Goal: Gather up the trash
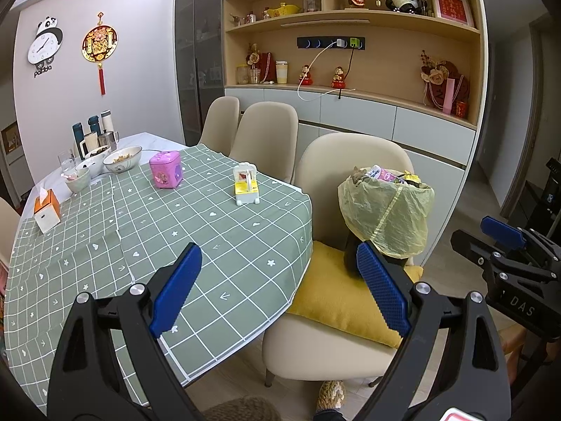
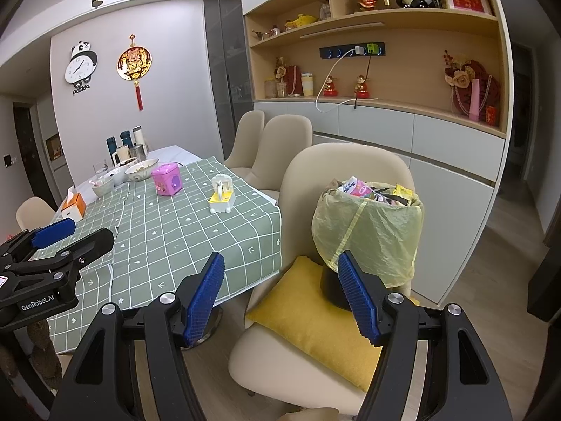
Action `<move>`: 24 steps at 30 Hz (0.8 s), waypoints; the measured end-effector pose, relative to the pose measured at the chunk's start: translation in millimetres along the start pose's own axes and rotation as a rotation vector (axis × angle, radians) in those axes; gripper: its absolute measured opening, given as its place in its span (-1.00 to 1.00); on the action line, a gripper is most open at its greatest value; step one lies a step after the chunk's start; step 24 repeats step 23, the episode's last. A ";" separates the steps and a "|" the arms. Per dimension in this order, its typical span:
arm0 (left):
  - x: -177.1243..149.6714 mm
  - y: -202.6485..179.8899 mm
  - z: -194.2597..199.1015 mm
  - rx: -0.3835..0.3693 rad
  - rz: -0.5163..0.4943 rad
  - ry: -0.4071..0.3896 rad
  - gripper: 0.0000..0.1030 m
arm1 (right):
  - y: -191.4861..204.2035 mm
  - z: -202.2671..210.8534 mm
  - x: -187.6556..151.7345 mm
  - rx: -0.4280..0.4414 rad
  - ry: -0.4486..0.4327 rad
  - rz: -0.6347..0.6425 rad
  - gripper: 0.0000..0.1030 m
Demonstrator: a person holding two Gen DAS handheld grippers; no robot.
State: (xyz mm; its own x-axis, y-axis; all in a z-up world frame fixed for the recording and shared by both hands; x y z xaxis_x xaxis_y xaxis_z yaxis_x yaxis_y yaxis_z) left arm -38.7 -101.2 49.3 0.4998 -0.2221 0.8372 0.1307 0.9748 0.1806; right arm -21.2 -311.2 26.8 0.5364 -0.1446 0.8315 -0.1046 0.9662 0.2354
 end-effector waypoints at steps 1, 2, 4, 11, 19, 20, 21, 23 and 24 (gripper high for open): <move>-0.2 0.1 0.0 0.000 0.002 0.000 0.67 | 0.2 -0.2 0.1 0.001 0.000 -0.001 0.24; -0.2 0.5 0.0 -0.001 0.003 0.000 0.67 | 0.7 -0.3 0.3 0.000 0.001 -0.001 0.24; -0.7 1.7 0.0 -0.002 0.006 0.001 0.67 | 1.5 -0.2 0.2 0.000 0.002 0.000 0.24; -2.1 5.8 0.2 -0.008 0.008 -0.005 0.67 | 2.0 -0.1 0.2 -0.001 0.002 0.001 0.24; -6.3 19.8 -12.7 -0.016 0.042 0.032 0.67 | 8.3 -11.3 4.2 -0.007 0.016 0.010 0.24; -8.8 24.3 -18.8 -0.010 0.048 0.048 0.67 | 9.5 -16.0 5.1 -0.001 0.022 0.011 0.24; -12.8 32.8 -29.5 0.008 0.057 0.077 0.67 | 13.1 -26.2 7.3 0.009 0.038 0.013 0.24; -23.4 57.8 -53.1 0.055 0.093 0.147 0.67 | 23.9 -49.3 11.9 0.039 0.068 0.031 0.25; -23.4 57.8 -53.1 0.055 0.093 0.147 0.67 | 23.9 -49.3 11.9 0.039 0.068 0.031 0.25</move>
Point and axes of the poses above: each gripper's, at about its wrist camera, not at the fingertips, and z roughly against the way its jaws point, y to its left, x to its top, the point moved 1 cm from there along -z, roughly the way its jaws point, and after that the axes turned 11 degrees about -z, right-handed, at the moved point
